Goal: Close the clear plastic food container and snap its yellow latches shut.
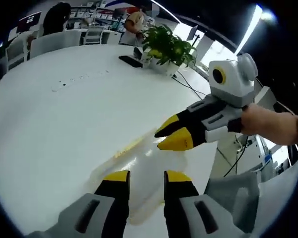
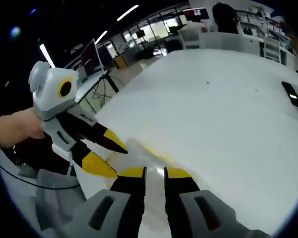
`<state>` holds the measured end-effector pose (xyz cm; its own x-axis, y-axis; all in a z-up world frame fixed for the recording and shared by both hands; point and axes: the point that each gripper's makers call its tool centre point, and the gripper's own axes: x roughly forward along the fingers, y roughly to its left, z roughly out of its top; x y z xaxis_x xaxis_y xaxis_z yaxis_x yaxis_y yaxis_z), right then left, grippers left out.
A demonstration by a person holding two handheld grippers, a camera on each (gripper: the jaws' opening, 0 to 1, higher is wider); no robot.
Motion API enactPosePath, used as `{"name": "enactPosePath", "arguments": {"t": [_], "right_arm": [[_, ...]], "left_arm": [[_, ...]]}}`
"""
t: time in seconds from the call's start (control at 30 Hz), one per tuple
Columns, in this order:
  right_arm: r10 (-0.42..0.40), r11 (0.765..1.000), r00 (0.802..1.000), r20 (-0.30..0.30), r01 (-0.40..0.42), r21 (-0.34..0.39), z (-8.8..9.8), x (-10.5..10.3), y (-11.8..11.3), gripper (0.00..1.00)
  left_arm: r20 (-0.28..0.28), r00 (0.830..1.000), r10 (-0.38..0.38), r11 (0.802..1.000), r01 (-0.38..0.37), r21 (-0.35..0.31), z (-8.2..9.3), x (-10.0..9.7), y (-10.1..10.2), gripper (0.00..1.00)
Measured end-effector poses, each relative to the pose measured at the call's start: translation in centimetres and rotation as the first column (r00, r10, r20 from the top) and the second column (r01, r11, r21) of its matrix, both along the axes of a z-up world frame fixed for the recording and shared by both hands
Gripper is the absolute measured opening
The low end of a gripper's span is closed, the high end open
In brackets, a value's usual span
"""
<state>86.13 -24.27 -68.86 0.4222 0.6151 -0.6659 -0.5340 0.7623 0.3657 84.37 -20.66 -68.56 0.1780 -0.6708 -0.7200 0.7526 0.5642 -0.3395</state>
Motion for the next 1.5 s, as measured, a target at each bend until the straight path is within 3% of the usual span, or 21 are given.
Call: {"name": "enactPosePath", "arguments": {"t": [0.7,0.87,0.97,1.23,1.5], "right_arm": [[0.058,0.998,0.998,-0.009,-0.058,-0.018,-0.9,0.3,1.2,0.09],[0.068,0.997,0.998,-0.005,-0.068,-0.026,-1.0,0.7,1.2,0.09],[0.068,0.997,0.998,-0.003,-0.068,-0.028,-1.0,1.0,1.2,0.09],[0.071,0.997,0.997,-0.007,-0.071,-0.036,-1.1,1.4,1.0,0.09],[0.089,0.995,0.996,-0.008,-0.090,-0.046,-1.2,1.6,0.8,0.11]], "left_arm": [[0.061,0.983,-0.172,0.984,0.169,0.062,-0.9,-1.3,-2.1,0.14],[0.089,0.969,-0.231,0.970,0.222,0.098,-1.3,-1.7,-2.1,0.13],[0.134,0.948,-0.290,0.953,0.273,0.133,-1.4,-2.0,-2.1,0.13],[0.154,0.919,-0.363,0.926,0.338,0.167,-1.9,-3.1,-2.2,0.17],[0.235,0.844,-0.482,0.870,0.431,0.238,-2.1,-4.4,-2.6,0.21]]}}
